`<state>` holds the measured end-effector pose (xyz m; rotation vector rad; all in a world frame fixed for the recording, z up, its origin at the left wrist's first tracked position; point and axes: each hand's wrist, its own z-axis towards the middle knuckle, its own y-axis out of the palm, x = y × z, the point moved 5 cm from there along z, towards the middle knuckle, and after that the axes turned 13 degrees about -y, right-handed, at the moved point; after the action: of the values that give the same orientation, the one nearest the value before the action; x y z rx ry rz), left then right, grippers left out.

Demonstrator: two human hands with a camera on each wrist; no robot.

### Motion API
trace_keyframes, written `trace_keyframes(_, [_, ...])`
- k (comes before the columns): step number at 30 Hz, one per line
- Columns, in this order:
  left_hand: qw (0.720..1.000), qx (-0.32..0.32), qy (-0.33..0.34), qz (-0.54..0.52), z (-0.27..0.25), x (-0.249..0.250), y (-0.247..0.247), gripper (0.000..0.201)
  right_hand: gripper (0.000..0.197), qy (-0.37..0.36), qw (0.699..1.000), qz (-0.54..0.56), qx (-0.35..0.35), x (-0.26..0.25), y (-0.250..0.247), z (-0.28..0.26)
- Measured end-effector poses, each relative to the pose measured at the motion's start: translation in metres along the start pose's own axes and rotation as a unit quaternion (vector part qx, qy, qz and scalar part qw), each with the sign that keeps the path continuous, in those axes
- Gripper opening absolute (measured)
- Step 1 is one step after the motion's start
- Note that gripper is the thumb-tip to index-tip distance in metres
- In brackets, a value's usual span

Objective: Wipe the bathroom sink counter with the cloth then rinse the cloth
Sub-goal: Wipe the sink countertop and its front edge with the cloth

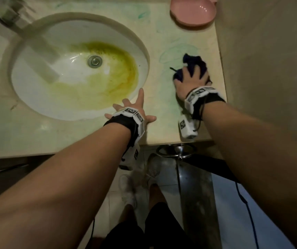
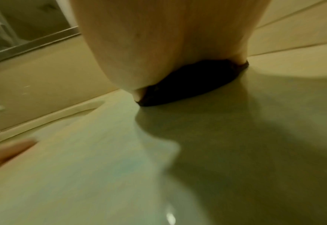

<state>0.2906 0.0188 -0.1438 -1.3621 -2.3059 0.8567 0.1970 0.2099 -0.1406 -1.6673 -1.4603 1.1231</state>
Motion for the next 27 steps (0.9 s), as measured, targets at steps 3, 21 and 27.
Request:
trace_keyframes(3, [1.0, 0.003, 0.003, -0.006, -0.001, 0.001, -0.001, 0.104, 0.06, -0.079, 0.996, -0.03, -0.008, -0.032, 0.017, -0.028])
trace_keyframes(21, [1.0, -0.008, 0.005, -0.007, -0.008, 0.0, -0.004, 0.101, 0.058, -0.146, 0.988, -0.047, -0.01, -0.04, 0.025, -0.056])
trace_keyframes(27, [1.0, -0.004, 0.004, 0.0, -0.01, -0.002, -0.003, 0.099, 0.056, -0.053, 0.998, -0.002, 0.013, 0.003, -0.002, -0.004])
